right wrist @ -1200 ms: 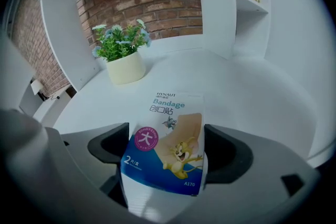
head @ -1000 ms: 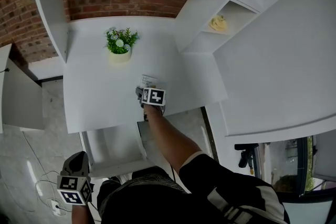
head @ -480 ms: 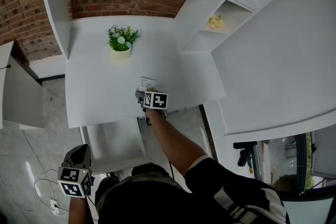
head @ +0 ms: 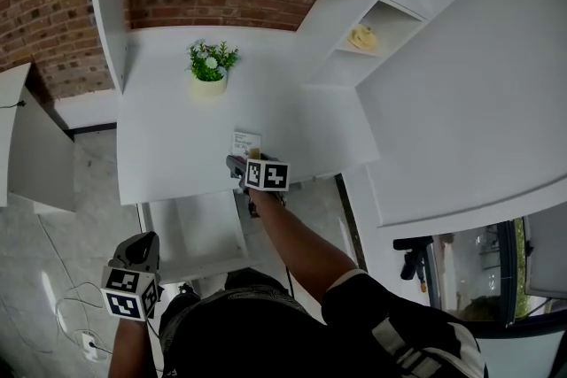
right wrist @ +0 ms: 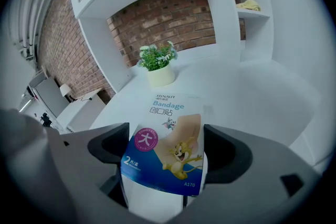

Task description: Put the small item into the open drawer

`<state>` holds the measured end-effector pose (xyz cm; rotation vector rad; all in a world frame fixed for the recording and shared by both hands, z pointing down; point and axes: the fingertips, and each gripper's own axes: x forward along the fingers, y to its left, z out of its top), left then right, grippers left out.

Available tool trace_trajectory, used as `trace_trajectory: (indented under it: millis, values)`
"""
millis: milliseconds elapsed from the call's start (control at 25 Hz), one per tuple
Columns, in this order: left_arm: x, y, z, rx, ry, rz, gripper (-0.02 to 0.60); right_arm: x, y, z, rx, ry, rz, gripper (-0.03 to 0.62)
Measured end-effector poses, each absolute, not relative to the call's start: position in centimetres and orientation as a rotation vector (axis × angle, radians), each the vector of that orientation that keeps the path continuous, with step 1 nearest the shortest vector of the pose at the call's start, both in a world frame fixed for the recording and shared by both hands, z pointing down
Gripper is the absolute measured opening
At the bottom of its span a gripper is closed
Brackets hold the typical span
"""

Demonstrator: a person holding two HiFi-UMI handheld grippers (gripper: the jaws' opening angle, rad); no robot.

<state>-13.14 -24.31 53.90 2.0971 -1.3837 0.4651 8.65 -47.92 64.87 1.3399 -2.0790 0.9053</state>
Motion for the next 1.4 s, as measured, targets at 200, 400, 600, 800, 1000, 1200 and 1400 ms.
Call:
trace_trajectory:
  millis: [200, 400, 600, 800, 1000, 1200, 1400]
  values:
    - [-12.9, -23.6, 54.0, 2.116, -1.369, 0.466, 0.018, 7.3, -45.6, 63.1, 1.299, -2.143, 0.901, 0.442]
    - [-13.1, -23.1, 54.2, 2.126, -1.353, 0.478, 0.018, 6.3, -42.9, 62.1, 1.257, -2.175, 0.886, 0.442]
    - [-13.0, -23.0, 54.2, 2.154, -1.338, 0.478, 0.018, 5.4, -39.9, 61.9, 1.204, -2.204, 0.861, 0.442]
    - [-12.9, -22.8, 54.6, 2.177, -1.307, 0.498, 0.018, 5.2, -37.0, 62.1, 1.167, -2.199, 0.829, 0.442]
    - [-12.6, -22.4, 55.0, 2.194, -1.269, 0.517, 0.018, 5.1, -34.1, 62.9, 1.128, -2.186, 0.823, 0.442]
    - [-12.7, -21.9, 55.5, 2.202, -1.249, 0.531, 0.018, 4.6, -31.4, 64.8, 1.079, -2.15, 0.832, 0.442]
    - [-13.7, -20.9, 56.1, 2.183, -1.242, 0.551, 0.018, 3.3, -29.3, 67.6, 1.027, -2.099, 0.849, 0.442]
